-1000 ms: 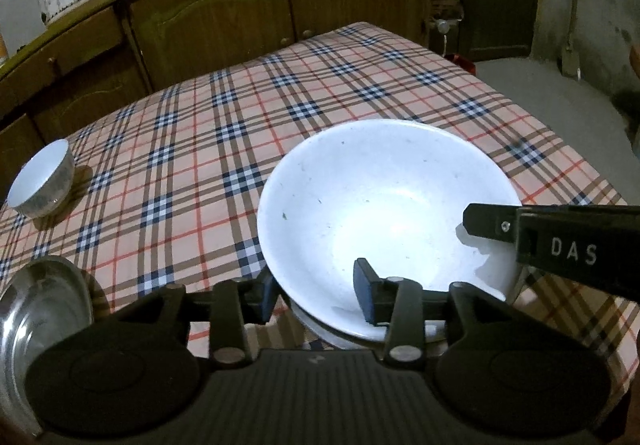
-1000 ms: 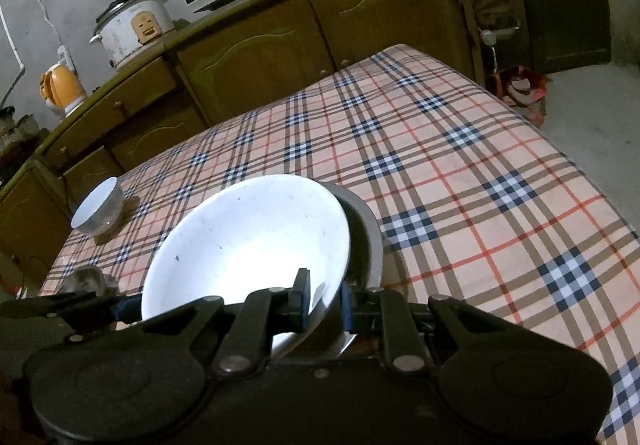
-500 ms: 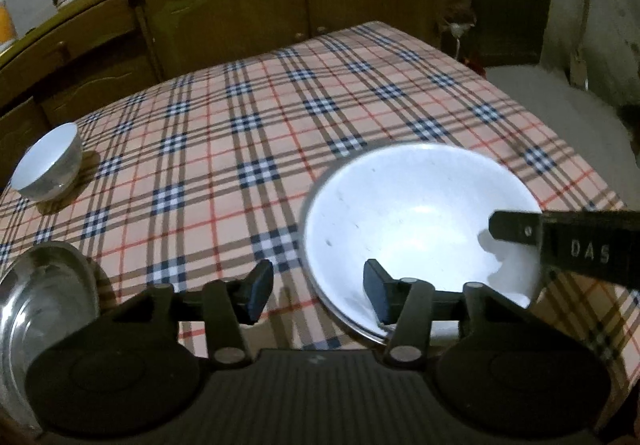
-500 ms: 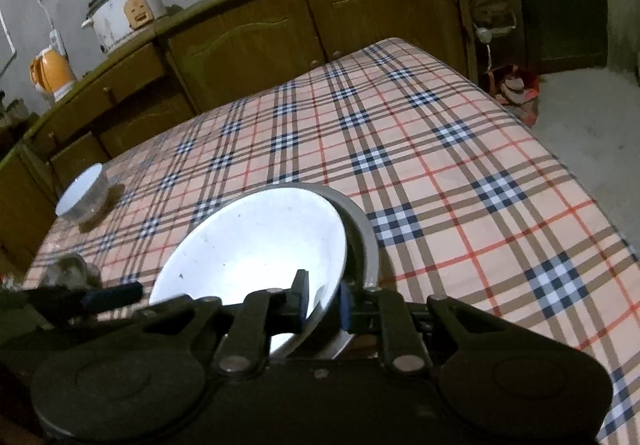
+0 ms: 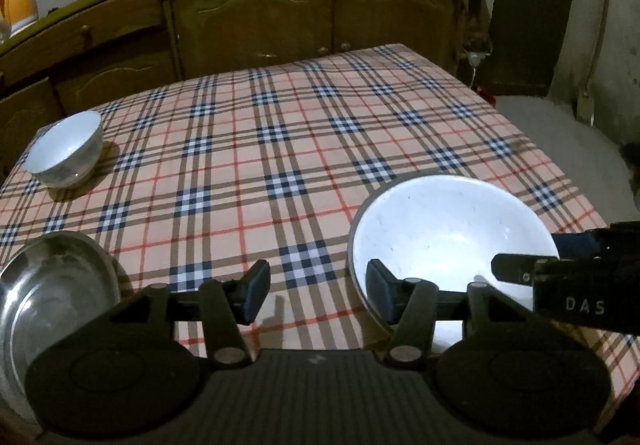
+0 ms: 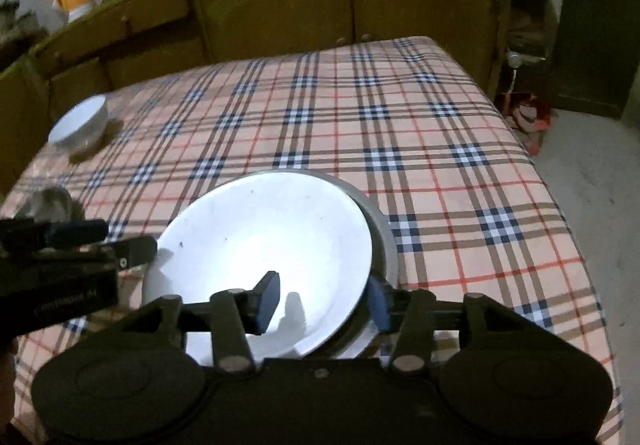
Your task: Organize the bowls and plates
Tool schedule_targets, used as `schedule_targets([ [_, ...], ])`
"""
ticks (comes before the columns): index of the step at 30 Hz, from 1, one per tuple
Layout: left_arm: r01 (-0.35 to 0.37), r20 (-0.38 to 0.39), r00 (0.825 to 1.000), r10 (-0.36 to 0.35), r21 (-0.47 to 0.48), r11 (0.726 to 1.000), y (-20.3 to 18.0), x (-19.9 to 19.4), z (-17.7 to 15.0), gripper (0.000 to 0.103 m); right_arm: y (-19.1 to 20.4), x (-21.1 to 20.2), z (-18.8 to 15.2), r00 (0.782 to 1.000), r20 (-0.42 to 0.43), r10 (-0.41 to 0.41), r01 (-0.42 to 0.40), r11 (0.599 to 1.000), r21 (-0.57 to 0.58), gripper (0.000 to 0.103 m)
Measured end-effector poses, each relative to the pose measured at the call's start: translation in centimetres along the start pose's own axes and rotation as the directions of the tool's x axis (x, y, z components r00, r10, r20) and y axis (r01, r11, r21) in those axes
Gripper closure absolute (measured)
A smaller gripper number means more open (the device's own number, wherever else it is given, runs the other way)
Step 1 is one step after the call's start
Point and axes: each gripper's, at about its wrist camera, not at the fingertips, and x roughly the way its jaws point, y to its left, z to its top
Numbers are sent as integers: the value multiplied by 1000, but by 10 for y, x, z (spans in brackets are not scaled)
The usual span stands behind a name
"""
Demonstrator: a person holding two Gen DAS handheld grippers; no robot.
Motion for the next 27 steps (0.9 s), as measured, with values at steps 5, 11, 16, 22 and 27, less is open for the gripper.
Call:
schedule_targets([
  [5,3,8,1000,-3,-17,1000,5,-2,1,48,0,-5,7,997,6,-83,83,996,-37,30],
  [11,9,20,1000,-8,-49,999,11,-6,4,47,-3,-17,11,995,86,-48,44,998,44,30],
  [16,-4,42,999,8,-89,996,28,-15,9,42,10,-23,20,985,173,4,-17,997,73,29],
  [22,-53,65,996,62,-135,989,57,-25,18,37,36,-22,40,976,210,61,-80,993,81,29],
  [27,-94,66,992,107,-178,980,85,-32,21,37,67,-20,54,966,231,112,-127,990,53,29],
])
